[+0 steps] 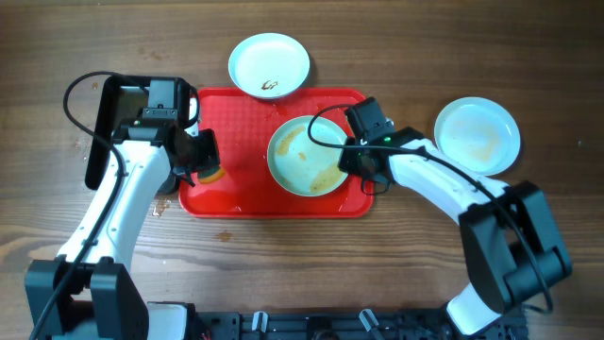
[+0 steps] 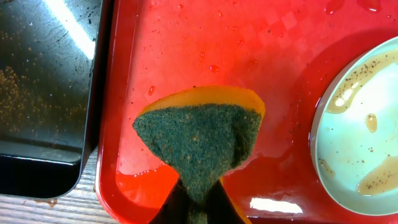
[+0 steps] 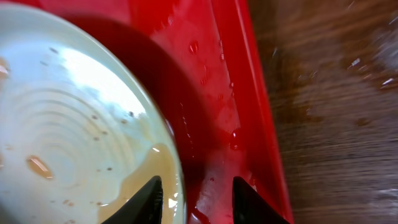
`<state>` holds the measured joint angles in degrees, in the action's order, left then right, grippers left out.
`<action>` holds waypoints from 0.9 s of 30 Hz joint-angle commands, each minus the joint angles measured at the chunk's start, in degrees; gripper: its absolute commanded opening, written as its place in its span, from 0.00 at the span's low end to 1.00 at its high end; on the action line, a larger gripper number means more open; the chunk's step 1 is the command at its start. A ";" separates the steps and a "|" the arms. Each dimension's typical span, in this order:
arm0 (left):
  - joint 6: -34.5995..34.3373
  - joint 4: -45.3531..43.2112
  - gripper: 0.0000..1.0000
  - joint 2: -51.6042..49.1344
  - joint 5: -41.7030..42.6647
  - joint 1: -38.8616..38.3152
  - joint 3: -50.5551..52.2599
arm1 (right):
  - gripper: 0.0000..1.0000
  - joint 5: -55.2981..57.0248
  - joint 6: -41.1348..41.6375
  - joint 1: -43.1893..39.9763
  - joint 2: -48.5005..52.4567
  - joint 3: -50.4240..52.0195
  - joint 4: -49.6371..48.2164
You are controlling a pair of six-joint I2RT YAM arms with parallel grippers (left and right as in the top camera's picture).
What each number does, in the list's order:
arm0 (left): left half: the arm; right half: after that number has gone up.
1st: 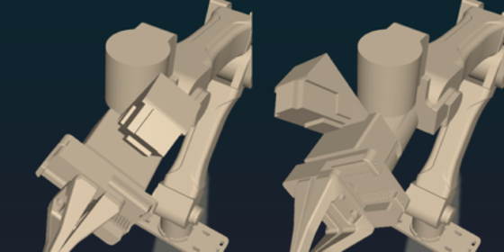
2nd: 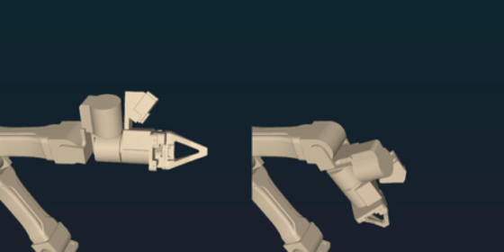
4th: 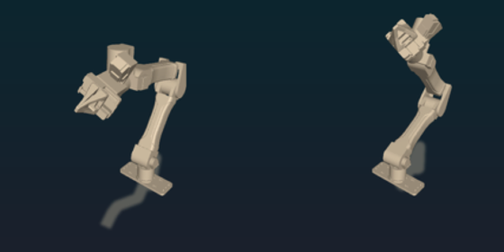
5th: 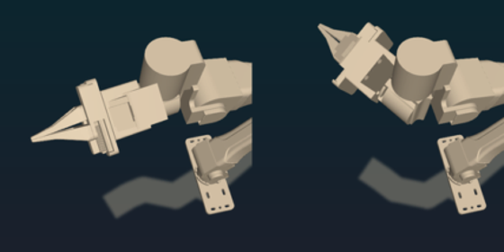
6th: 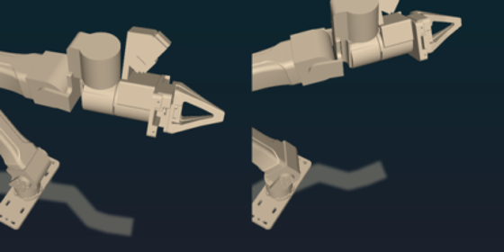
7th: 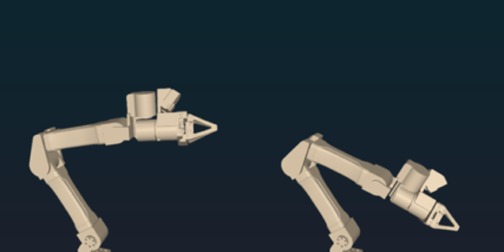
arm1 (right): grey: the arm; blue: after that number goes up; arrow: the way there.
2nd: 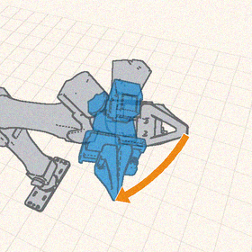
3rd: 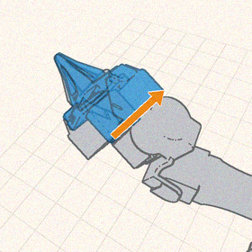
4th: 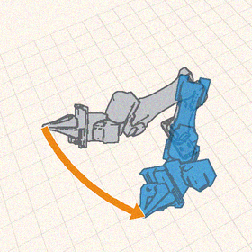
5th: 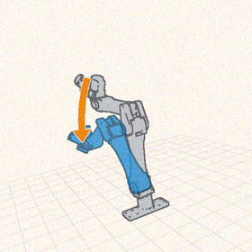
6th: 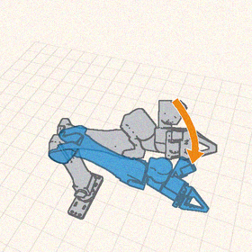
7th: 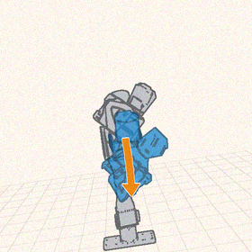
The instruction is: Clean dirty plates on tray and stack at the side
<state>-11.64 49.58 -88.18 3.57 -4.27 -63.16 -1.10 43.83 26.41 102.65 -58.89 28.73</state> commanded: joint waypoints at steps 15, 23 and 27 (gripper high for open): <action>0.76 -0.48 0.04 -0.33 0.92 0.33 0.13 | 0.05 -3.61 -3.28 -0.04 2.82 0.31 1.53; 0.74 -0.48 0.04 -0.33 0.94 0.33 0.13 | 0.05 3.65 -4.04 -0.02 -0.42 0.28 -0.33; 0.74 -0.48 0.04 -0.33 0.92 0.33 0.13 | 0.05 3.69 -2.91 -0.02 -2.36 0.28 -1.38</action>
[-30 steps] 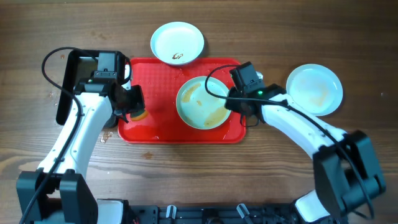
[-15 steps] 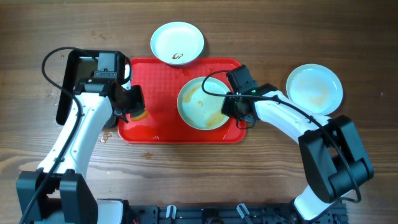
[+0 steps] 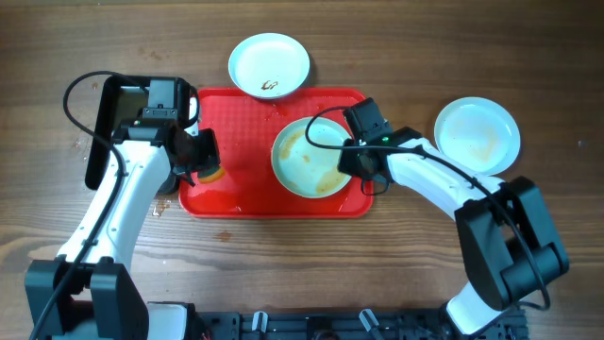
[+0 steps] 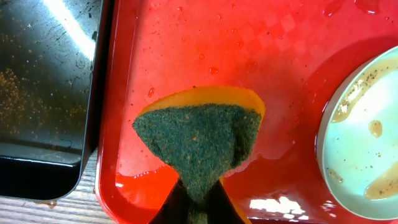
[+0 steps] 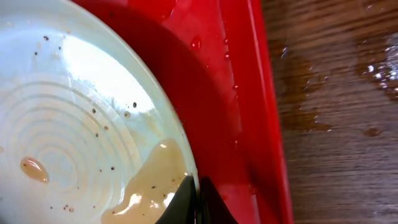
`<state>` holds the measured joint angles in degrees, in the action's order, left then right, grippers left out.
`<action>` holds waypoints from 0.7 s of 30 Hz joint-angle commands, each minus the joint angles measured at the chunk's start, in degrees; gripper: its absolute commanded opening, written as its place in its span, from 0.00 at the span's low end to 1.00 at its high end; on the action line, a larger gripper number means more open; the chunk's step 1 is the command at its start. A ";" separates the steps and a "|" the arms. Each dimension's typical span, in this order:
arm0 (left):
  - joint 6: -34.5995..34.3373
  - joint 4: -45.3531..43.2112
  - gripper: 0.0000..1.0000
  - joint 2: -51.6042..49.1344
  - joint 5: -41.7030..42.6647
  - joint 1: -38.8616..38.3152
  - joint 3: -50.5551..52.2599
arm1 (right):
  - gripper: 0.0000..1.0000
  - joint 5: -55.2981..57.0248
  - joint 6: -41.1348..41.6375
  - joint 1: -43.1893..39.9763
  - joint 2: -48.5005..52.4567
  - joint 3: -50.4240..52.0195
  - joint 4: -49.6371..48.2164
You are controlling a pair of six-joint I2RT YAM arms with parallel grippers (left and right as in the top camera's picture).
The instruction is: Clean dirty plates on tray and stack at the side
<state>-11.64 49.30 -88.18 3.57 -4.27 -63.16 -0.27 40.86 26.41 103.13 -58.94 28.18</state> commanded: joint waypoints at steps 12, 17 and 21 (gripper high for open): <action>0.74 -0.20 0.04 -0.33 0.92 0.33 0.13 | 0.05 7.39 -1.62 -0.02 -8.00 0.33 -3.30; 0.74 -0.22 0.04 -0.33 0.92 0.33 0.13 | 0.05 13.53 -6.78 -0.04 -11.37 0.00 -2.34; 0.76 -0.92 0.04 -0.33 0.87 0.33 0.13 | 0.04 18.82 -10.99 -0.04 -13.51 -1.01 -0.46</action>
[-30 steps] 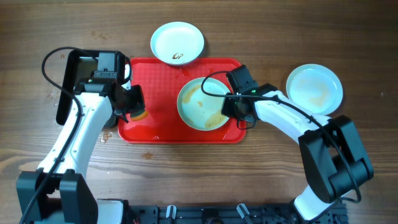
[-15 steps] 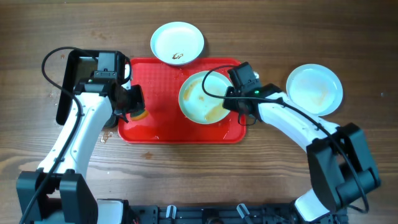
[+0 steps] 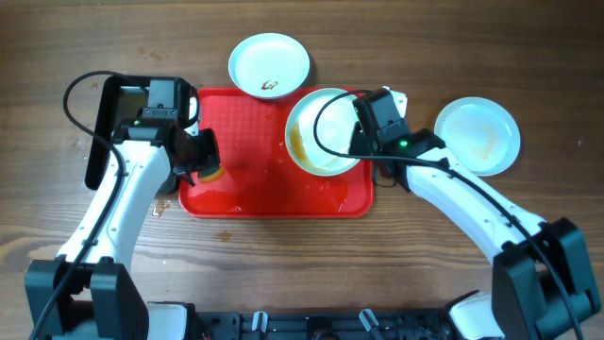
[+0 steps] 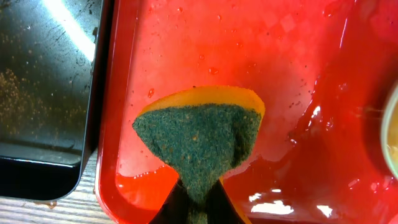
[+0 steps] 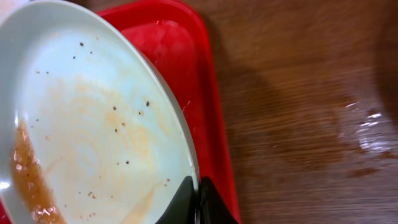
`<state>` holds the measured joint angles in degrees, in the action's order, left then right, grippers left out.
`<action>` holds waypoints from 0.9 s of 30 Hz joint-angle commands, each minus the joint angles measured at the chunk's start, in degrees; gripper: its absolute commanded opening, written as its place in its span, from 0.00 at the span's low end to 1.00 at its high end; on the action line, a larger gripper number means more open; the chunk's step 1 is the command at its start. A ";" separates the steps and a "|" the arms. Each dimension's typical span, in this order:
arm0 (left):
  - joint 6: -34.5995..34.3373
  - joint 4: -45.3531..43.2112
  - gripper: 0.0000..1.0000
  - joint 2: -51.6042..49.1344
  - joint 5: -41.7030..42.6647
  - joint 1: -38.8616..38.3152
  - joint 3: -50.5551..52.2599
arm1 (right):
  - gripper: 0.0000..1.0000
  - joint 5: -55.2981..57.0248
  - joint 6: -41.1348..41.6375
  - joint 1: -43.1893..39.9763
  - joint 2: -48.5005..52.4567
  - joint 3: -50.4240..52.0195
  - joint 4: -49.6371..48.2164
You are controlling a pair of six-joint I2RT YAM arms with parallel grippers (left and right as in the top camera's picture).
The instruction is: Clean dirty plates on tray and stack at the side
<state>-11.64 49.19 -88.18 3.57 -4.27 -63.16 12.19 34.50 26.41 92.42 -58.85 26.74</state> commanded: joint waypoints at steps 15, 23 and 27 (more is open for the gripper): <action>2.25 -3.17 0.04 -0.35 5.68 10.78 0.15 | 0.05 22.36 -18.38 0.76 -5.11 -14.03 11.17; 2.47 -4.90 0.04 -5.46 10.01 18.29 0.15 | 0.05 38.12 -30.58 8.55 -5.09 -17.29 10.93; 3.19 -6.03 0.04 -9.49 12.15 18.32 0.15 | 0.05 44.48 -34.91 12.00 -4.83 -17.29 10.58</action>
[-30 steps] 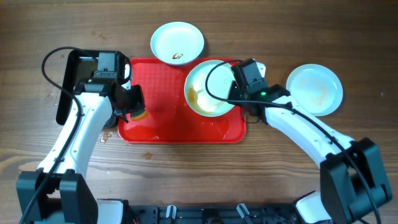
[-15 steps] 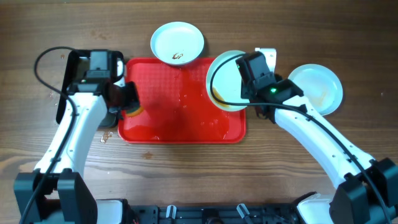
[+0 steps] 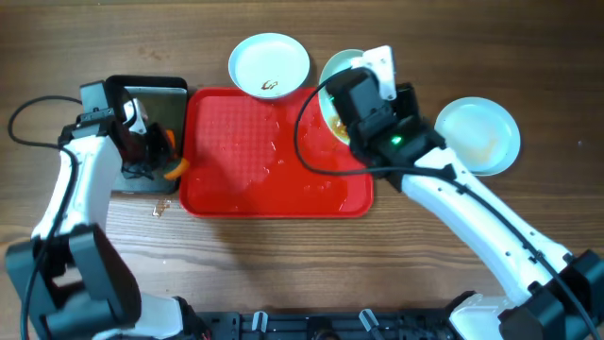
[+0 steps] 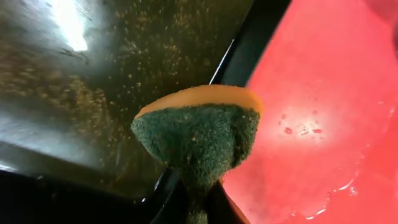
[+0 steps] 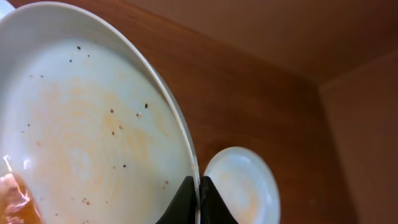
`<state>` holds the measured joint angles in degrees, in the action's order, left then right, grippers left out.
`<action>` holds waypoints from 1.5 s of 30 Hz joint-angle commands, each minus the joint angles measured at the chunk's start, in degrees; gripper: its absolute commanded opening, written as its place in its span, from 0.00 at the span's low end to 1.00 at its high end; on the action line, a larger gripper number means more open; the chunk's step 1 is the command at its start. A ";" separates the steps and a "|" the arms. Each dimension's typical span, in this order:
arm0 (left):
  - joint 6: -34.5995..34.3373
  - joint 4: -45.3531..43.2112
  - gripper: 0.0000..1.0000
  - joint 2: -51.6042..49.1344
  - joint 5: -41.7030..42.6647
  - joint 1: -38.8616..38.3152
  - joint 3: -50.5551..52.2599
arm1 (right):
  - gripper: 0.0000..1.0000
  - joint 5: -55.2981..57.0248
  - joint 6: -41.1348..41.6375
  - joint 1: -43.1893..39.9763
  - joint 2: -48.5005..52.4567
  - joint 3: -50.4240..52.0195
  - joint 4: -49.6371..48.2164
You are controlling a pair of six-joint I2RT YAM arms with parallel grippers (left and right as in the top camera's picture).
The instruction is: Clean dirty plates on tray and stack at the side
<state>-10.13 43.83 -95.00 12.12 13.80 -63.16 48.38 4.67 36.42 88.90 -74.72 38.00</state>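
Observation:
My right gripper is shut on the rim of a dirty white plate, smeared with brown sauce and specks. It holds the plate tilted in the air above the far right corner of the red tray. My left gripper is shut on a green-and-yellow sponge, which hangs over the seam between the tray and the black bin. A second dirty plate lies behind the tray. A third plate lies on the table to the right.
The black bin stands against the tray's left edge, with wet specks inside. Water droplets lie on the red tray. Cables run from both arms across the wooden table.
My right gripper has lifted the dirty plate higher and tilted it steeply, fully off the tray. My left gripper has carried the sponge from the tray's left part to the bin's edge.
The right gripper stood open at the plate's rim on the tray, then shut on it. It then raised the plate at the tray's far right corner, now high and tilted. The left gripper held the sponge still on the tray until its shift to the bin.

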 commanded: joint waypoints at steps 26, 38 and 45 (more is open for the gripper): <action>2.47 -2.93 0.04 -4.44 6.56 0.24 0.15 | 0.04 24.28 -24.74 15.08 9.27 -1.40 -14.16; 2.47 -2.58 0.04 -4.44 7.72 0.24 0.15 | 0.05 -21.59 24.09 -5.46 9.25 -1.40 6.14; 2.45 -1.90 0.04 -4.44 8.26 0.20 0.15 | 0.04 -34.07 26.40 -25.18 9.25 -1.40 6.62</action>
<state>-8.82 41.47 -98.80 18.41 13.89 -63.16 22.85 27.46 17.30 97.78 -75.29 44.16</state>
